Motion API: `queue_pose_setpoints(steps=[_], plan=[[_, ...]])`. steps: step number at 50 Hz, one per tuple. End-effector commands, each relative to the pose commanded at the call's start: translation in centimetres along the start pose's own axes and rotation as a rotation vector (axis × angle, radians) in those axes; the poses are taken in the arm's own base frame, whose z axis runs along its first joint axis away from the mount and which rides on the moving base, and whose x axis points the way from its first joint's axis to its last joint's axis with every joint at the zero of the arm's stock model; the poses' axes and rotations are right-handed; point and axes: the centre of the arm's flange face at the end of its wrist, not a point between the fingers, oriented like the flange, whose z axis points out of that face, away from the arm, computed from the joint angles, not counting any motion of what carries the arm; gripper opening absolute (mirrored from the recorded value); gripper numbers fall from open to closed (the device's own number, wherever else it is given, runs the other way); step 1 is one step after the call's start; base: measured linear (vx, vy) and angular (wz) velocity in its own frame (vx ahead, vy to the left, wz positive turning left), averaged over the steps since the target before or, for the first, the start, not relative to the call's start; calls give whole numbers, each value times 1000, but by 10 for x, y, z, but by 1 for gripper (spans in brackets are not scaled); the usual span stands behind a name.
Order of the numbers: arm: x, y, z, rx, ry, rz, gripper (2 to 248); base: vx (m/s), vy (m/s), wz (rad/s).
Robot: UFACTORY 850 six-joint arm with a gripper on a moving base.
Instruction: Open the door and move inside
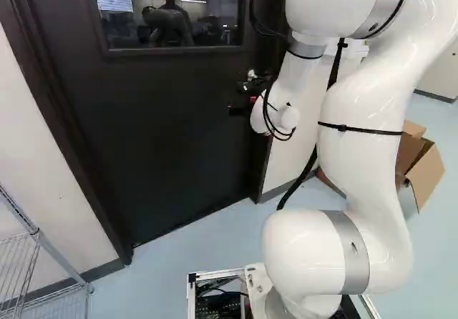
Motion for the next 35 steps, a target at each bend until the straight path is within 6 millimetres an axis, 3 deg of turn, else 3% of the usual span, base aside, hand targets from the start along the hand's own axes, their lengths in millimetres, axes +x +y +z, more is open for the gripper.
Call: queue_pose_setpoints(steps=[20, 35], plan=[[0, 1, 2, 0, 1, -1, 247, 0, 0, 0], [1, 5, 19, 4, 11, -6, 247, 0, 0, 0]])
